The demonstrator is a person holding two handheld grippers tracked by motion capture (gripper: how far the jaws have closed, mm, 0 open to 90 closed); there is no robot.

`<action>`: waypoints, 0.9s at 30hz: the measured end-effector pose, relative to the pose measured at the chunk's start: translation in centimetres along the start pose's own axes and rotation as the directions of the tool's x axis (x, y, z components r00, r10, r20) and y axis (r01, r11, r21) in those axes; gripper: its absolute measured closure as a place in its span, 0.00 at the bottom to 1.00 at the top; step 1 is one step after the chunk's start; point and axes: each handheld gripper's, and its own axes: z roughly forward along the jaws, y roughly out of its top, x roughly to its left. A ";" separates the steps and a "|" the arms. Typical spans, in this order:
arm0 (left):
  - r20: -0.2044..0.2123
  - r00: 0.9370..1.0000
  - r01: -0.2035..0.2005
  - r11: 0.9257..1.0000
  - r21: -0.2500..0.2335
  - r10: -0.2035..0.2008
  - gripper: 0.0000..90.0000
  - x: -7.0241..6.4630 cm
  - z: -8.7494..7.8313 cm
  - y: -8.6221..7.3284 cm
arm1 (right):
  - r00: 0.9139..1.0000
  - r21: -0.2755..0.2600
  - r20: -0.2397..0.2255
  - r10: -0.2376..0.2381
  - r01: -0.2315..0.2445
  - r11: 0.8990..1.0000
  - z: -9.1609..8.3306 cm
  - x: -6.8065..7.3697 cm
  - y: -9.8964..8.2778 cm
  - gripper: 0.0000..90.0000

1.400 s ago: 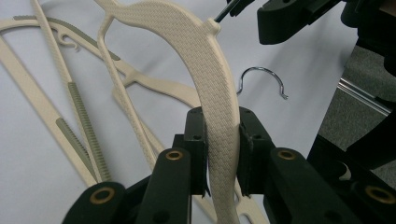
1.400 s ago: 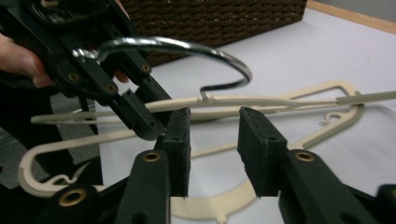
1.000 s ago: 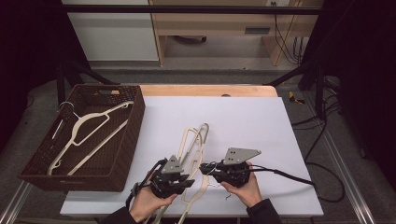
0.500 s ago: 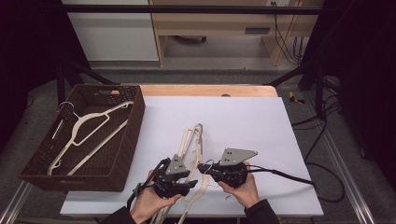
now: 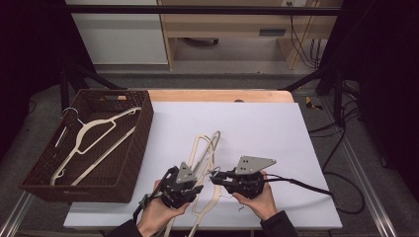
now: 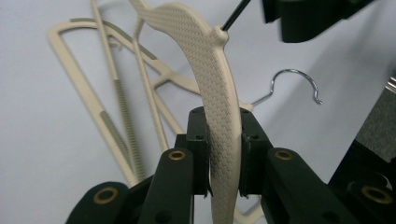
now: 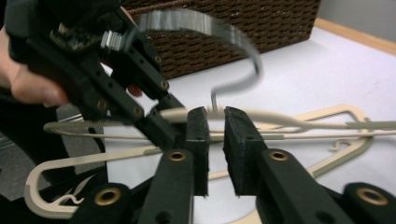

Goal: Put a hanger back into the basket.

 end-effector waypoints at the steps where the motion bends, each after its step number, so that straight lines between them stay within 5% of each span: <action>1: -0.006 1.000 0.007 1.000 -0.006 -0.007 0.87 0.3 -0.3 0.0 | 1.000 -0.001 0.004 -0.002 0.002 1.000 -0.1 0.0 0.0 0.84; 6: -0.042 0.998 0.039 0.999 -0.027 -0.040 0.91 1.8 -1.4 0.1 | 0.999 -0.002 0.043 -0.007 0.007 1.000 -0.9 -0.3 0.0 0.72; 8: -0.048 0.997 0.056 0.998 -0.037 -0.057 0.93 2.3 -1.8 0.1 | 0.998 -0.020 0.057 0.036 -0.035 0.999 -1.4 -0.9 -0.2 0.68; 13: -0.013 0.996 0.090 0.994 -0.066 -0.091 0.95 3.4 -2.7 0.1 | 0.990 -0.043 0.117 0.084 -0.079 0.996 -3.1 -2.1 -0.8 0.55; 27: 0.041 0.999 0.042 0.983 -0.178 -0.036 0.95 4.8 -7.4 1.0 | 0.965 -0.079 0.228 0.127 -0.112 0.991 -7.6 -3.7 -2.3 0.26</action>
